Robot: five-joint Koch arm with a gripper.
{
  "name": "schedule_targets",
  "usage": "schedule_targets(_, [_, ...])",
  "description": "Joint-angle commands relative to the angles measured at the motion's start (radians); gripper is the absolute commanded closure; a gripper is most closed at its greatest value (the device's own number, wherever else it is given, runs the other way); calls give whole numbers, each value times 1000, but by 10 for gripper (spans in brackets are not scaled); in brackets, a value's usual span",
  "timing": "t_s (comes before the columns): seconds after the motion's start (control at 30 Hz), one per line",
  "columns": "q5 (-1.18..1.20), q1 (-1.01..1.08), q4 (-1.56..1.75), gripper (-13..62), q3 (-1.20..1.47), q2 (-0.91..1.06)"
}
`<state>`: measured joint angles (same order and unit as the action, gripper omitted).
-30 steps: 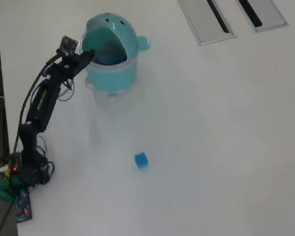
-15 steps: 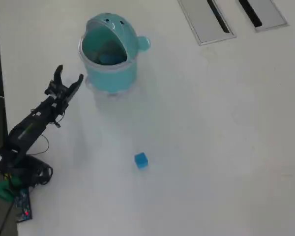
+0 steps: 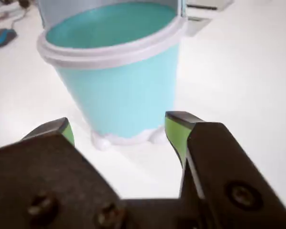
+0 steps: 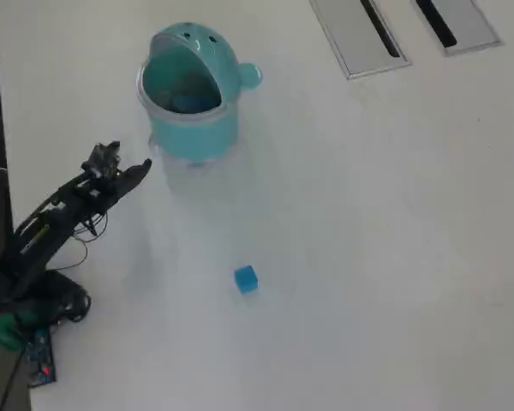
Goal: Grasp RGB lego blocks and put them in the bin one by one.
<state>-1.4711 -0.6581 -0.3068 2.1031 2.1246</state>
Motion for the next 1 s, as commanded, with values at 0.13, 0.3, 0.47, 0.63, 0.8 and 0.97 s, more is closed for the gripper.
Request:
schedule_targets(0.13, [-20,54,-118,154,-80,63])
schedule_targets(0.3, [-31,135,-172,151,-77,60])
schedule_targets(0.47, [-34,278,-156,164,-115,11])
schedule_targets(0.63, [-66,354,-201,161,-104,-25])
schedule_targets(0.8, [-103,423,-201,159,-112,-92])
schedule_targets(0.97, [-158,545,-199,162,-140,-198])
